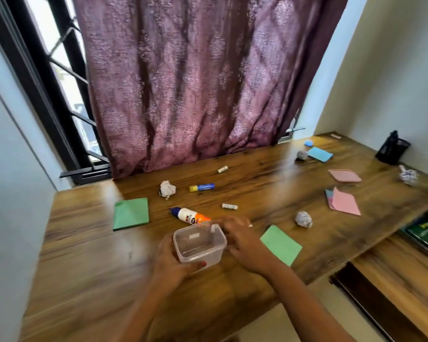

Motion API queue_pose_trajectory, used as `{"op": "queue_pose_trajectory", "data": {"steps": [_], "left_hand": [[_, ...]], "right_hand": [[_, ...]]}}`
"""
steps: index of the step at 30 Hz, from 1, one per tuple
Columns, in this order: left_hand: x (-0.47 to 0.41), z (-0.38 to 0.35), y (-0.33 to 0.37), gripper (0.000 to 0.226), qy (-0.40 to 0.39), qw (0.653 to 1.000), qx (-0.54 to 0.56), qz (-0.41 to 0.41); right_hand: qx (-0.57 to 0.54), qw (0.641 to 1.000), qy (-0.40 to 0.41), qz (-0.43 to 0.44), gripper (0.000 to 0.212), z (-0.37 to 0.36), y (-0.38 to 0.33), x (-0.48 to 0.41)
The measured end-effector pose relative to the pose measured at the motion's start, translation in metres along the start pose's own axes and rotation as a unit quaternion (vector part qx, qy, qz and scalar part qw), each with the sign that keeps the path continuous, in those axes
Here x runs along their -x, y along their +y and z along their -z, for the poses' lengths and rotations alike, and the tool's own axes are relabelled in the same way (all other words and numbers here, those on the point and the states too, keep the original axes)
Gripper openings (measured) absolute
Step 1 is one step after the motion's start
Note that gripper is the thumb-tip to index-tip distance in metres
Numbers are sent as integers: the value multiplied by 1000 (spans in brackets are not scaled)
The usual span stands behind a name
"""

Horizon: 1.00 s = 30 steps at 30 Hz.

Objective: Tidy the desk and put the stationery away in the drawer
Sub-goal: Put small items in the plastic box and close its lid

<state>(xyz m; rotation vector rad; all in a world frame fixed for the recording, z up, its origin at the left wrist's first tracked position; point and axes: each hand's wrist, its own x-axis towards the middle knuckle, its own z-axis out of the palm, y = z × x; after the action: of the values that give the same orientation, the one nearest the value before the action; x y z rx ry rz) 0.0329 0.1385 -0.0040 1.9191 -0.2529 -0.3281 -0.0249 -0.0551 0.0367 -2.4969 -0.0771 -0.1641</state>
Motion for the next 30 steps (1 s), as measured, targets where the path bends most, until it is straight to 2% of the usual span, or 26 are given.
{"op": "queue_pose_trajectory", "data": {"steps": [3, 6, 11, 14, 16, 18, 21, 23, 24, 26, 28, 30], "left_hand": [[-4, -22, 11, 88, 13, 1000, -11, -16], [-14, -32, 26, 87, 42, 998, -20, -39], [-25, -53, 51, 75, 92, 991, -50, -84], [-34, -68, 58, 75, 124, 988, -63, -74], [-39, -76, 61, 70, 129, 988, -53, -65], [-46, -85, 61, 67, 127, 989, -41, -59], [-57, -97, 59, 68, 116, 992, -26, -45], [-67, -109, 57, 73, 111, 993, -14, -45], [-71, -116, 59, 73, 108, 993, -13, -53], [-79, -131, 61, 72, 95, 993, -8, -70], [-88, -147, 62, 73, 80, 993, -4, -87], [-97, -161, 61, 73, 67, 993, -5, -95]], "right_hand": [[-7, 996, 32, -88, 60, 19, 46, -8], [34, 986, 8, -162, 56, 25, 84, -36], [136, 976, -67, -154, 41, 6, 103, -91], [200, 969, -85, -118, 42, -1, 109, -107], [175, 978, -64, -97, 37, 3, 120, -116], [108, 986, -51, -116, 24, 15, 133, -120], [-39, 986, 53, -154, 21, 48, 148, -124], [-133, 976, 130, -117, 21, 84, 143, -122], [-172, 972, 138, -82, 21, 104, 138, -119], [-143, 987, 68, 1, 22, 137, 121, -107], [-20, 997, -60, 46, 24, 148, 109, -97], [97, 982, -155, 51, 24, 137, 106, -95]]}}
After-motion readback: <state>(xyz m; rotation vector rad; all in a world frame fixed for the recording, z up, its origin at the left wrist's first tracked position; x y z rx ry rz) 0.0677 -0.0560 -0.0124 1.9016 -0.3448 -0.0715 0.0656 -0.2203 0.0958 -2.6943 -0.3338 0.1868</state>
